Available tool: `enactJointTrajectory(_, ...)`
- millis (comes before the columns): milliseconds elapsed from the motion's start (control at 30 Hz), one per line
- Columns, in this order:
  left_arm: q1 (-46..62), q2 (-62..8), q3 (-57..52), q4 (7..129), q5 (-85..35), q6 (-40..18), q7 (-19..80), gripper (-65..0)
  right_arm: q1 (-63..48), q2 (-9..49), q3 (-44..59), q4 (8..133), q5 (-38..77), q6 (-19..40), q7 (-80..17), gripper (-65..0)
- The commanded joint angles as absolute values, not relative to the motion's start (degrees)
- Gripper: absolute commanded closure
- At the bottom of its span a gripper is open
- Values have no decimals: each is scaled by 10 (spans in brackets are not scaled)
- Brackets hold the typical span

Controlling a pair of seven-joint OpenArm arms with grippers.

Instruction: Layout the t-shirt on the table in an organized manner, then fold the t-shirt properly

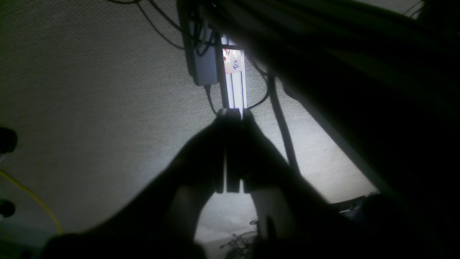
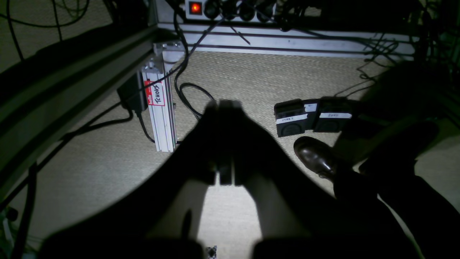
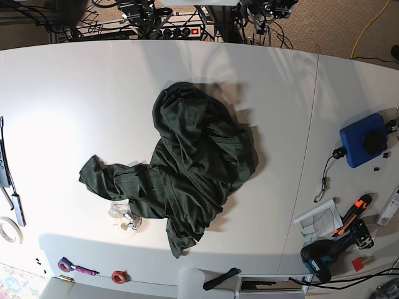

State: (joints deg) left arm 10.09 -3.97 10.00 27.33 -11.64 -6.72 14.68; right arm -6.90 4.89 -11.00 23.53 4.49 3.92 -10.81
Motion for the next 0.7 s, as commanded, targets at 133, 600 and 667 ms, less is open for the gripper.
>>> enactJointTrajectory(133,134,-50,100,319,-118,-71,136,0,-73,55,-109,240,45,38,-102,0)
enactJointTrajectory(600,135,-49,100,329,-115,-71,160,0,-73,55,-109,240,45,38,-97,0)
enactJointTrajectory(667,135,-49,100,329,-115,-71,160,0,-73,56,-109,240,45,38,-94,0)
